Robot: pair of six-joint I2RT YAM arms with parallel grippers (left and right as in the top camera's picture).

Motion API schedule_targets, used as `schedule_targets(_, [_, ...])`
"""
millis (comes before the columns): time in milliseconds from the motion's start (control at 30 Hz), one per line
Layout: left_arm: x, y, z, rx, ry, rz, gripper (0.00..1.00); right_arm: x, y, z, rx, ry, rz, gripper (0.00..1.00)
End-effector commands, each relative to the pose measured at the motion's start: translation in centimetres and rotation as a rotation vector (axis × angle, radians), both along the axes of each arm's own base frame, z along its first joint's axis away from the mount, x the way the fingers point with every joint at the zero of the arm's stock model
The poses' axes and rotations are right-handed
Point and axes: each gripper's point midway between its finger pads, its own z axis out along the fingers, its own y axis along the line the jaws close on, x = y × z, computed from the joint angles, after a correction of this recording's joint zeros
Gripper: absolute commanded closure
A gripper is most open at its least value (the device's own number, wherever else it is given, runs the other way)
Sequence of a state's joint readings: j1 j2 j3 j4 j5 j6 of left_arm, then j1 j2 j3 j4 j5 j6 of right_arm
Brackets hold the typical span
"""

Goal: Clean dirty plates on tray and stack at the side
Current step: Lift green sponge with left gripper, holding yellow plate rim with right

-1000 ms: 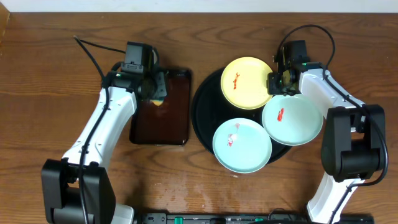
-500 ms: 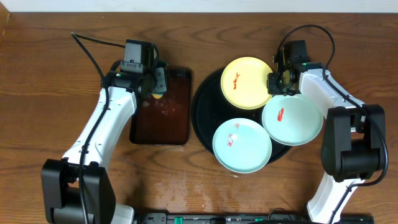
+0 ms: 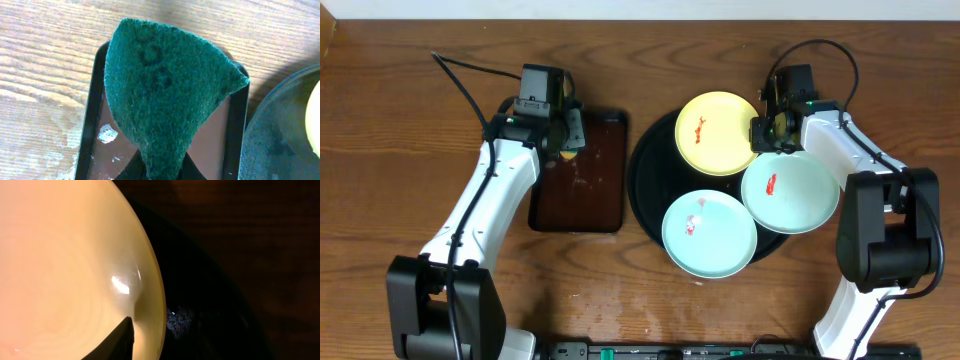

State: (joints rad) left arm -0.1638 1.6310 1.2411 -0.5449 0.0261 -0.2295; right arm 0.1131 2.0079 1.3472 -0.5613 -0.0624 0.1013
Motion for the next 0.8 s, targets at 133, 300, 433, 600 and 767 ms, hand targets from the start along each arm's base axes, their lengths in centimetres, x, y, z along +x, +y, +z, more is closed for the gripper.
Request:
schedule_targets(133, [0.71, 0.60, 1.03, 0.038, -0.021, 0.014, 0.93, 0.73, 0.19, 0.79, -0.003, -0.032, 0.005, 0.63])
schedule_targets(300, [0.93, 0.43, 1.19, 0.034, -0.032, 0.003, 0.93, 0.70, 0.19, 0.78, -0.003, -0.031, 0.005, 0.63])
schedule_targets(433, [0.80, 0.46, 1.08, 0.035, -0.026, 0.003, 0.92, 0.67, -0.08, 0.75, -0.003, -0.028, -0.001, 0.63])
schedule_targets(600, [0.74, 0.47, 1.03, 0.036, -0.022, 0.003, 0.93, 0.67, -0.02, 0.75, -0.003, -0.028, 0.001, 0.63])
schedule_targets(767, [0.74, 0.47, 1.03, 0.036, -0.022, 0.003, 0.92, 0.66, -0.07, 0.74, -0.005, -0.028, 0.002, 0.64])
